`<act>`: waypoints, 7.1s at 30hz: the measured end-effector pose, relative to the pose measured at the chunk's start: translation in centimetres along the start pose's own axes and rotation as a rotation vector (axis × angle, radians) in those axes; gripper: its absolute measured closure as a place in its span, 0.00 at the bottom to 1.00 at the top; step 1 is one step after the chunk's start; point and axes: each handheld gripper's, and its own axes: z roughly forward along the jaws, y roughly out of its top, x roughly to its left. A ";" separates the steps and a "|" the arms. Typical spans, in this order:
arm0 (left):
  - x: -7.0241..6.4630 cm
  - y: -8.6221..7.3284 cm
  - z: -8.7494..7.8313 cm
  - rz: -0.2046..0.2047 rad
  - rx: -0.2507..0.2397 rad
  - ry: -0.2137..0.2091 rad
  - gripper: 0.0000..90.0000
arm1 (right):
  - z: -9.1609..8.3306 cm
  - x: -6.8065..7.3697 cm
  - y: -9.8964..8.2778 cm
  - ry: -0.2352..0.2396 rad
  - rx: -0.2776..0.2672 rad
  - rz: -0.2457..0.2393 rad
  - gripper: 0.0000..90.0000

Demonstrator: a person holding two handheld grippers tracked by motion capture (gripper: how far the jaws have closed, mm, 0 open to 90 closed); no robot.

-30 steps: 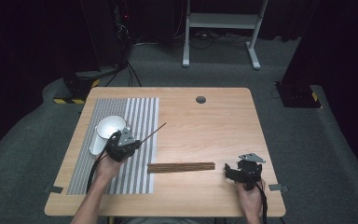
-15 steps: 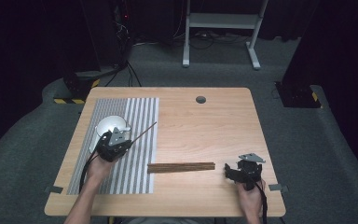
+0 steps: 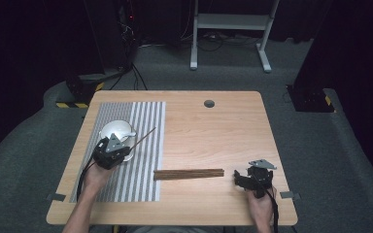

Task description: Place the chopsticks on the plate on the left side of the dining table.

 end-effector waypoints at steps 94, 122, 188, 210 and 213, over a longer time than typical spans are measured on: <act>0.8 -3.6 0.2 -0.169 -0.039 0.039 0.70 | 0.0 0.0 0.0 -0.001 -0.001 0.000 0.14; -1.5 -2.7 0.7 -0.304 -0.143 -0.083 0.56 | 0.0 0.1 0.0 -0.001 0.000 -0.003 0.15; -8.2 3.0 5.6 -0.157 -0.106 -0.225 0.46 | 0.0 0.2 0.0 0.005 0.001 -0.008 0.14; -10.6 5.4 7.4 -0.099 -0.089 -0.260 0.46 | 0.0 0.2 0.0 0.005 0.001 -0.008 0.14; -11.0 5.7 7.8 -0.095 -0.085 -0.264 0.46 | 0.0 0.2 0.0 0.005 0.002 -0.008 0.14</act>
